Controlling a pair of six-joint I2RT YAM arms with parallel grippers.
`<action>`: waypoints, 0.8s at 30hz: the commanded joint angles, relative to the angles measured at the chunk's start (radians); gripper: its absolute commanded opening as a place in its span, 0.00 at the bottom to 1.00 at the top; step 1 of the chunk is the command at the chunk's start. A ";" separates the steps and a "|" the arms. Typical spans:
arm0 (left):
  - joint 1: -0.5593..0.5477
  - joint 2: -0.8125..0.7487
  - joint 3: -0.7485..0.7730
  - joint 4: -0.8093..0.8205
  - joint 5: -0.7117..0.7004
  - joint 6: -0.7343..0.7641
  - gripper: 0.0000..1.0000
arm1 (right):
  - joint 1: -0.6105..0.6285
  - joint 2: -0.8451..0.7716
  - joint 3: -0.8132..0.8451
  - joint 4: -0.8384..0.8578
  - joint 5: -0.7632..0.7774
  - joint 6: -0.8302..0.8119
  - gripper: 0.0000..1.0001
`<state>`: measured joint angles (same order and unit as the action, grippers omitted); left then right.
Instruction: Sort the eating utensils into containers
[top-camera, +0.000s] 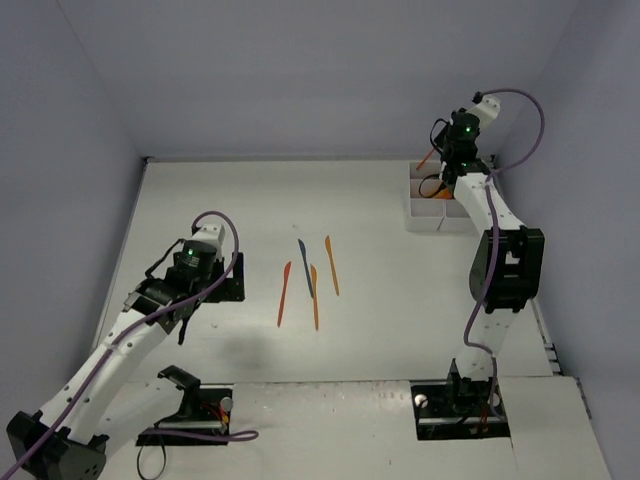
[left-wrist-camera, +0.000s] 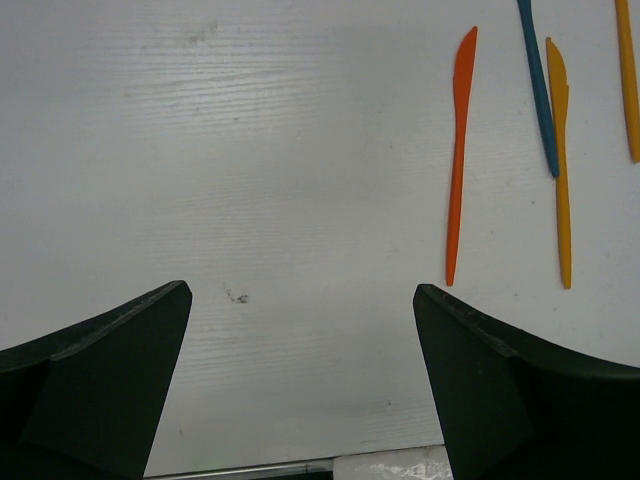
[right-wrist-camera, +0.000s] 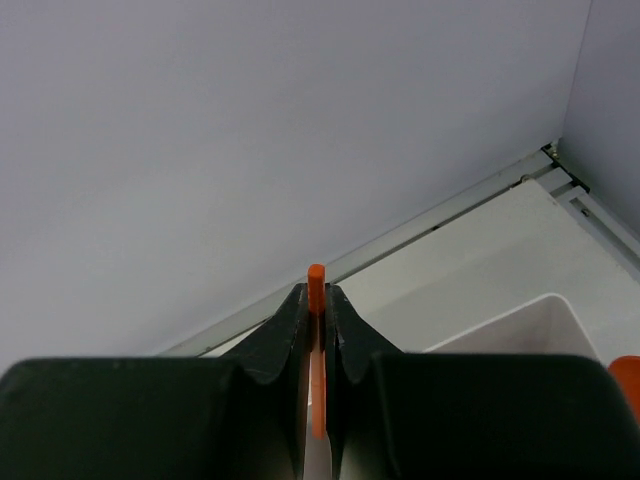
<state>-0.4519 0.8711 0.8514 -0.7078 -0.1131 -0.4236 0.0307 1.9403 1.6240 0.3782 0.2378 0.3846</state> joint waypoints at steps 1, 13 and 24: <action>0.005 -0.003 0.003 0.011 -0.008 -0.008 0.93 | -0.008 0.030 0.077 0.125 0.020 0.031 0.02; 0.005 0.102 0.030 0.039 0.022 -0.016 0.93 | -0.002 -0.081 -0.072 0.061 -0.054 -0.016 0.42; 0.003 0.225 0.051 0.086 0.108 -0.083 0.79 | 0.048 -0.454 -0.287 -0.218 -0.069 -0.095 0.45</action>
<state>-0.4515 1.0402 0.8404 -0.6758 -0.0491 -0.4602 0.0430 1.6902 1.3938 0.2158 0.1743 0.3188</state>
